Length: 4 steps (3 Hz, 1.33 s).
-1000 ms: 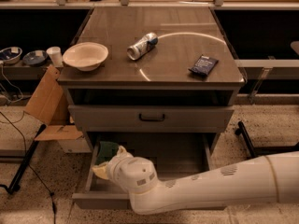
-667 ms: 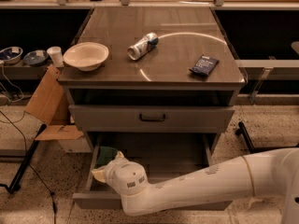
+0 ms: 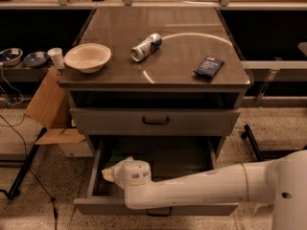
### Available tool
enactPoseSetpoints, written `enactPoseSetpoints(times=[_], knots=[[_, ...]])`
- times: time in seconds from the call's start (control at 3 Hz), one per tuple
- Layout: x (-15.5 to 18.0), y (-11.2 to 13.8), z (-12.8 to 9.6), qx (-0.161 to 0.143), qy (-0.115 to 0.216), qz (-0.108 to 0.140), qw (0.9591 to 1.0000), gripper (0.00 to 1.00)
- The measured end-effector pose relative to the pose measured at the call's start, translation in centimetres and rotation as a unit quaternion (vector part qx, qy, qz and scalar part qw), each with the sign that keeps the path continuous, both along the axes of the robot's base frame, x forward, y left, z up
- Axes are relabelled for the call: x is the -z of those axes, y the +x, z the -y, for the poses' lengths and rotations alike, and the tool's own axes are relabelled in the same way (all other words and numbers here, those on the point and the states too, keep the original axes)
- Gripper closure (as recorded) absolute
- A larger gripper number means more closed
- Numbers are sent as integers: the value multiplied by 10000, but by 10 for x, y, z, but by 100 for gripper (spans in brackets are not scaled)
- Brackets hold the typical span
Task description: Close middle drawer
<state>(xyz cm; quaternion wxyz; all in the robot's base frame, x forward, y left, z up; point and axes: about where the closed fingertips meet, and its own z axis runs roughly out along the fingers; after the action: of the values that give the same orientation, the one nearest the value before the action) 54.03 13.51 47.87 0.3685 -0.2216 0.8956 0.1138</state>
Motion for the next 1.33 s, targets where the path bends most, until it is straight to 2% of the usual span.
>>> enactPoseSetpoints(times=[0.33,0.67,1.0,1.33], knots=[[19,12,11,284,42,-329,9990,100],[37,25,27,669,104,-660,9955,100],[46,41,53,1220,219,-897,9882,74],[48,47,69,1511,270,-971,9834,50]])
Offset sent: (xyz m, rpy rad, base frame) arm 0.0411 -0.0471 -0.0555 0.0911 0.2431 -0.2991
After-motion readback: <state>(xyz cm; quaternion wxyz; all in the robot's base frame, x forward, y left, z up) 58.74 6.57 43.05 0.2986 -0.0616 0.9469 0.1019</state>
